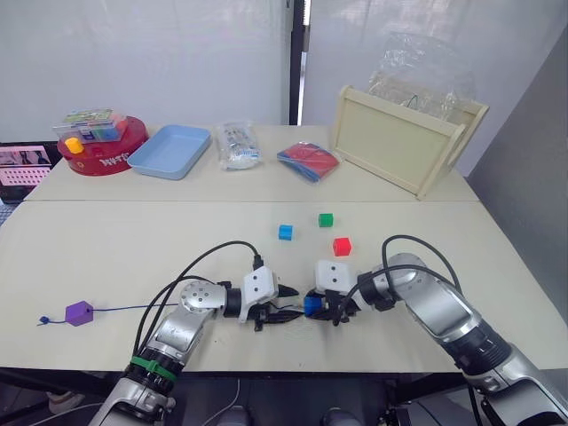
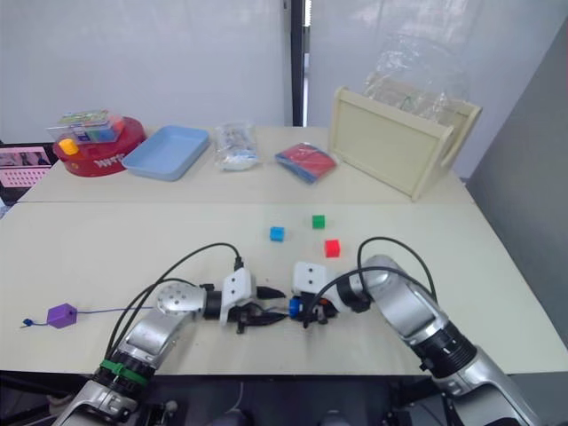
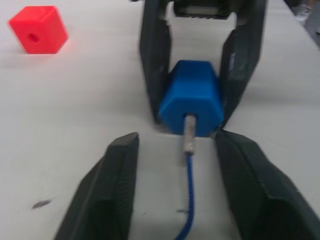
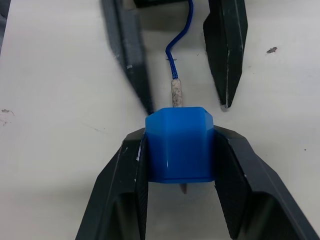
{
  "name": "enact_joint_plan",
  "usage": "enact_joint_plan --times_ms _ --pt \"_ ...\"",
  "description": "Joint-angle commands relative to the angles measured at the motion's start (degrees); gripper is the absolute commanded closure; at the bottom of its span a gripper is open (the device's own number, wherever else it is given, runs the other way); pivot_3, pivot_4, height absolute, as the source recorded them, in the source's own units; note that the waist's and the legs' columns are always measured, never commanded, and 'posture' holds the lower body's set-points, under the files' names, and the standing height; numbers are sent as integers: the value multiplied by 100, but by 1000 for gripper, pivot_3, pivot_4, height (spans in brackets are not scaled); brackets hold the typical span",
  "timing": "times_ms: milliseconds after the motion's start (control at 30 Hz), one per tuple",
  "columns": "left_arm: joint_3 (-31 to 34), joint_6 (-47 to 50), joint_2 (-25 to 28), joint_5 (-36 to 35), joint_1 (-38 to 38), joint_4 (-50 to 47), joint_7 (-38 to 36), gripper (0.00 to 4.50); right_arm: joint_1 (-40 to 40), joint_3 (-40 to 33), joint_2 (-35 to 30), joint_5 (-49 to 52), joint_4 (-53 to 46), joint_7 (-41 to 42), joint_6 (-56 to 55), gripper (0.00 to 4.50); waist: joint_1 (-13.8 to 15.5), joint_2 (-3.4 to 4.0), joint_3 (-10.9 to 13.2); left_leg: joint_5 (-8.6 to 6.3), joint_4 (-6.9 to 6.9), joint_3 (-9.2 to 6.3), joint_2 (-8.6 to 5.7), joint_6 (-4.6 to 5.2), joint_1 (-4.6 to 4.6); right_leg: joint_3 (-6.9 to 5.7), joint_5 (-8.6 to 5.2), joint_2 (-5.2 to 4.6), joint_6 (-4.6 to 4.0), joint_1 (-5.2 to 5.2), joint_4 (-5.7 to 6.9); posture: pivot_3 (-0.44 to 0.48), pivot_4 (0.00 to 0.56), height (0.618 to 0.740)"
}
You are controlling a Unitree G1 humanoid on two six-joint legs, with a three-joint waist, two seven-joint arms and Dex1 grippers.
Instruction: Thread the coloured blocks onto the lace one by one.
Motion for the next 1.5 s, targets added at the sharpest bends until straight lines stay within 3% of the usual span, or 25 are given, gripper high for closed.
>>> enact_joint_plan --times_ms 33,233,333,633,1200,1500 --pt "46 267 433 29 105 -459 -197 1858 80 27 37 7 -131 -10 -53 3198 -20 0 0 0 -1 0 1 0 2 0 0 2 0 0 1 0 150 740" --pt "100 574 984 -12 217 -809 -282 1858 77 50 63 -10 -100 -12 -68 3198 -35 0 0 0 -3 -1 2 0 5 0 0 2 0 1 3 0 150 740" --pt "152 757 999 21 157 -696 -109 1858 36 69 96 -22 -48 -4 -85 3198 -38 0 0 0 -5 -1 3 1 6 0 0 3 0 0 4 0 150 740" --pt "198 1065 922 -109 130 -716 20 4476 41 64 127 -63 -53 8 -78 3198 -80 0 0 0 -4 -1 4 1 6 0 0 5 0 0 6 0 150 740" --pt "-126 1201 145 18 -211 -520 233 4500 85 82 158 -60 -139 -17 9 3198 -42 -1 -1 0 -2 -1 2 0 5 0 0 3 0 1 6 0 150 740" --pt "241 1385 615 -321 -153 -775 -65 1667 75 74 178 -65 -122 -32 10 3198 -73 -1 -1 0 -2 -2 3 0 6 0 0 4 0 1 8 0 150 740"
